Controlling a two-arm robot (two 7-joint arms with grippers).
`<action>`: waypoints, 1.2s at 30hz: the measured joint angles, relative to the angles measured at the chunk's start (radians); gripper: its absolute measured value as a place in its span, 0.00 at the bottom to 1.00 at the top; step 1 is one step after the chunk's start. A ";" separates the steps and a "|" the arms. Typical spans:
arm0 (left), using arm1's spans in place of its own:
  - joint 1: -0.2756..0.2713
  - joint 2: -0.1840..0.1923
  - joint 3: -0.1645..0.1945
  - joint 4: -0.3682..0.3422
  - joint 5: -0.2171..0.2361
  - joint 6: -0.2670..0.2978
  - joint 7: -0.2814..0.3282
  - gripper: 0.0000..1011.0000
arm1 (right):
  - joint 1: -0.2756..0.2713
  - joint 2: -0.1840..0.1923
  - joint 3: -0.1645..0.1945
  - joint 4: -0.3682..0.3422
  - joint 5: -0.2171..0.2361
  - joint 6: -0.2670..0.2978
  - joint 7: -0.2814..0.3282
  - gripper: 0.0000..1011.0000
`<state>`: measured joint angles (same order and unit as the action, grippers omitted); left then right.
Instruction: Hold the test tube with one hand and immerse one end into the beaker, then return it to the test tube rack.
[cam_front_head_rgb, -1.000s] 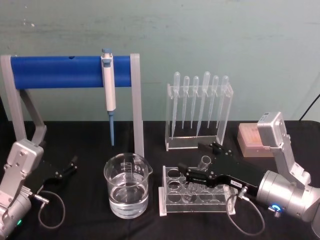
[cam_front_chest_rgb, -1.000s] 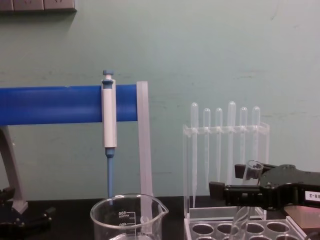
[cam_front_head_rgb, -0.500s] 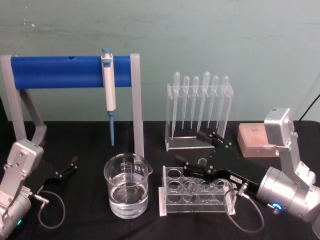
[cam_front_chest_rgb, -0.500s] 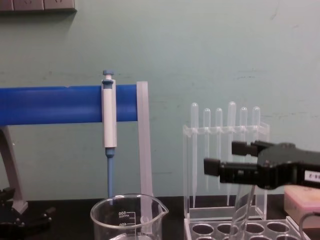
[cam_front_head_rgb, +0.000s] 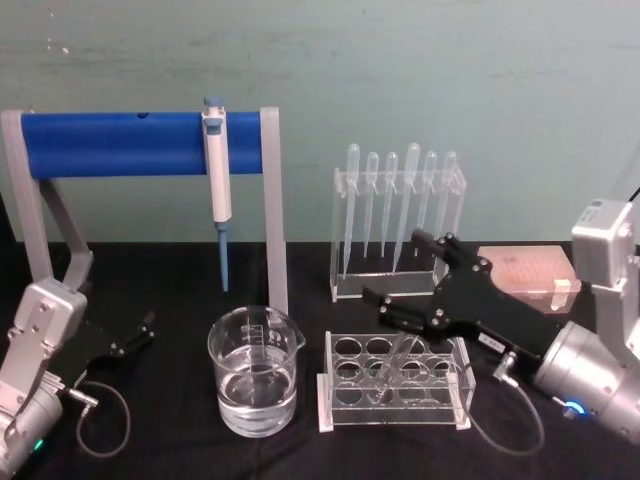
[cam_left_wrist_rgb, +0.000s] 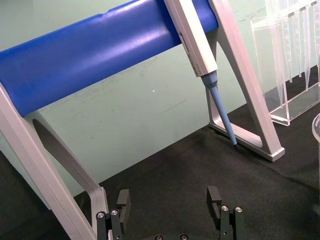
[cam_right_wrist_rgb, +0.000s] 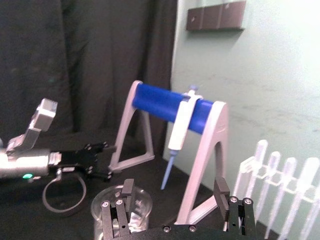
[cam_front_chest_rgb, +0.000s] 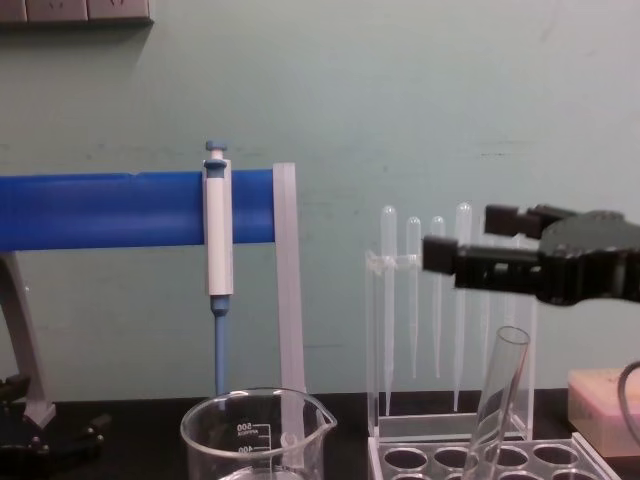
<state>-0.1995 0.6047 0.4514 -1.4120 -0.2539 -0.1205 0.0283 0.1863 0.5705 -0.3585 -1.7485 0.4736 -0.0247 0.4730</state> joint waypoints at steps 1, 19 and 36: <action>0.000 0.000 0.000 0.000 0.000 0.000 0.000 0.99 | -0.010 -0.002 0.011 -0.007 -0.002 -0.006 -0.014 0.99; 0.000 0.000 0.000 0.000 0.000 0.000 0.000 0.99 | -0.109 -0.113 0.157 0.051 -0.051 0.038 -0.271 0.99; 0.000 0.000 0.000 0.000 0.000 0.000 0.000 0.99 | -0.114 -0.192 0.179 0.181 -0.155 0.051 -0.373 0.99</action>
<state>-0.1995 0.6047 0.4514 -1.4120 -0.2539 -0.1205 0.0283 0.0724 0.3781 -0.1792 -1.5675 0.3183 0.0262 0.0997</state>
